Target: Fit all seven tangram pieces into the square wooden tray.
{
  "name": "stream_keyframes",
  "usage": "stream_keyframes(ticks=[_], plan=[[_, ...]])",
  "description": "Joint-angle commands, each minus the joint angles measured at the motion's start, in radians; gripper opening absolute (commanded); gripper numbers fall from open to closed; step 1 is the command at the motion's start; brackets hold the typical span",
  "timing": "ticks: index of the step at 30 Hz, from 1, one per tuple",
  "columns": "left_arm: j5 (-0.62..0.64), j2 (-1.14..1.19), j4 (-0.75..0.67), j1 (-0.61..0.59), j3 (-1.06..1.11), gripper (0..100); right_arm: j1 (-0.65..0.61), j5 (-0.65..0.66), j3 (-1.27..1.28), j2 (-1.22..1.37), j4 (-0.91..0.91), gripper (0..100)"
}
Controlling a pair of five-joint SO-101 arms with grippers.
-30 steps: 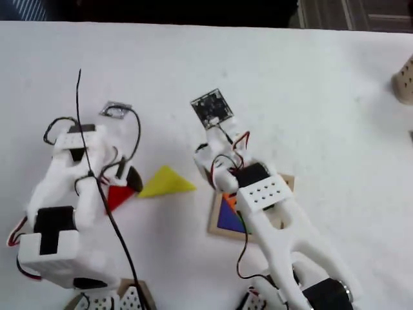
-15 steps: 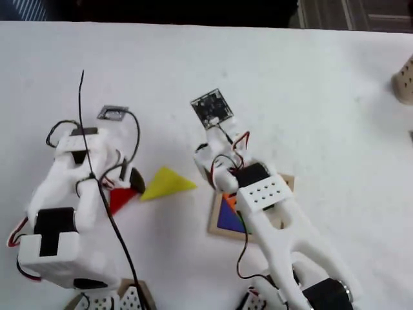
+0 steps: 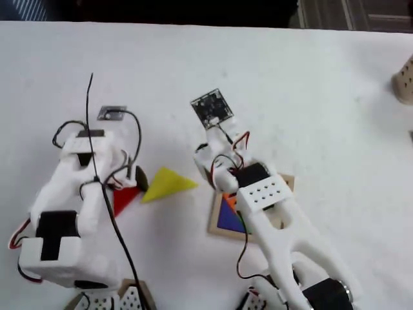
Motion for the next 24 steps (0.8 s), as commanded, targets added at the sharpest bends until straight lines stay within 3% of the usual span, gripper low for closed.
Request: stream_keyframes(ticks=[1,18,24], plan=[[-0.008,0.016,-0.017,0.018,0.006,14,0.008,0.011,-0.011,-0.012,-0.015,1.8],[0.002,0.007,-0.026,0.004,-0.038,13,0.01,0.011,-0.011,-0.012,-0.018,1.8],[0.123,0.007,-0.029,-0.01,-0.054,13,0.01,0.011,-0.011,-0.012,-0.021,1.8]])
